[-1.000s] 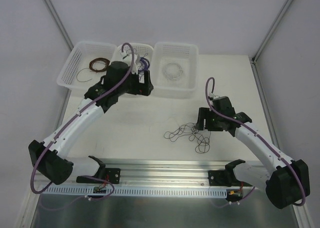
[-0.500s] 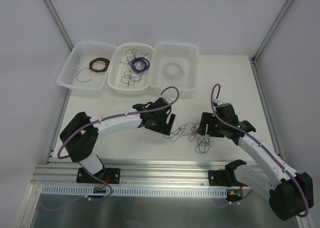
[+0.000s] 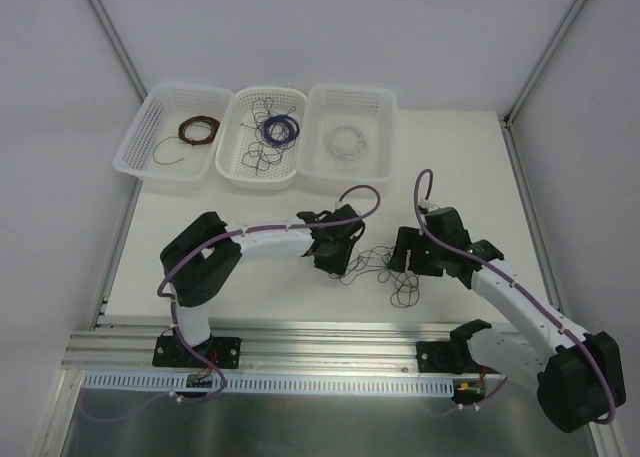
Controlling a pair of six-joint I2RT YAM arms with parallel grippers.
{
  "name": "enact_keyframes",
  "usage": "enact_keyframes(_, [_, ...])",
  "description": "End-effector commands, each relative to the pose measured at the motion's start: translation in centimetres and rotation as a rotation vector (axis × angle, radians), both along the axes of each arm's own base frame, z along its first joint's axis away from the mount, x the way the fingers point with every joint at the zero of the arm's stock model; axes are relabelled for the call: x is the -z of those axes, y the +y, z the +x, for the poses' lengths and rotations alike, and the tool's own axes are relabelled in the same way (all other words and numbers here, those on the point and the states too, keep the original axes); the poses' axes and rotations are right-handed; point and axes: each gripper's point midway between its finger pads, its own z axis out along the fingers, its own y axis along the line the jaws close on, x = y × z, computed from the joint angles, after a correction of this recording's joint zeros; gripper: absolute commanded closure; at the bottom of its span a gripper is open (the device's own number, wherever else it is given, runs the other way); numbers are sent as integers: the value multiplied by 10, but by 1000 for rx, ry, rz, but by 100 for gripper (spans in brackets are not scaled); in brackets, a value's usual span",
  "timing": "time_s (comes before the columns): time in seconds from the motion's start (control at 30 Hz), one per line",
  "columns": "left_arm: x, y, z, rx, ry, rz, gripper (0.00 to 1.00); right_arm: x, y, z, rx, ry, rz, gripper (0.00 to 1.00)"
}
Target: Untangle the cables
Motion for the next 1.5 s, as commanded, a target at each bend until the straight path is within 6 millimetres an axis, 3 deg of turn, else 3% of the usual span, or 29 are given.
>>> enact_keyframes(0.0, [-8,-9,0,-7,-11,-21,82,3,15,13,-17,-1,26,27])
enact_keyframes(0.03, [-8,-9,0,-5,-11,-21,82,6,15,12,-18,13,20,27])
enact_keyframes(0.1, [-15,-7,1,-9,-31,-28,98,11,15,17,-9,12,6,27])
enact_keyframes(0.13, [-17,-5,1,-9,-37,-29,100,15,13,18,-2,17,-5,27])
enact_keyframes(0.23, [-35,1,4,-14,-89,-47,100,27,8,21,12,39,-53,33])
enact_keyframes(0.33, [-61,9,7,-18,-156,-73,100,37,4,21,19,66,-88,45])
enact_keyframes(0.43, [-90,24,9,-20,-226,-76,100,46,-3,19,39,92,-123,68])
enact_keyframes(0.47, [-107,29,11,-26,-262,-93,100,48,-5,18,47,100,-132,81])
enact_keyframes(0.57, [-132,52,12,-31,-329,-59,100,46,-12,17,67,107,-154,98])
enact_keyframes(0.83, [-168,161,18,-197,-393,66,100,41,-49,16,191,122,-205,99])
enact_keyframes(0.87, [-174,184,18,-254,-406,70,100,41,-52,16,202,125,-201,99])
enact_keyframes(0.93, [-188,212,16,-313,-447,72,100,39,-59,17,234,131,-185,99])
enact_keyframes(0.97, [-190,238,17,-381,-457,128,100,36,-61,19,245,123,-174,99])
enact_keyframes(1.07, [-203,280,16,-495,-500,180,100,29,-68,23,274,111,-164,99])
enact_keyframes(1.2, [-214,307,15,-572,-522,207,100,12,-63,30,265,89,-124,99])
enact_keyframes(1.27, [-222,311,16,-593,-537,198,100,8,-63,31,263,84,-120,99])
enact_keyframes(1.47, [-258,287,29,-565,-578,39,100,-6,-48,31,205,62,-61,85])
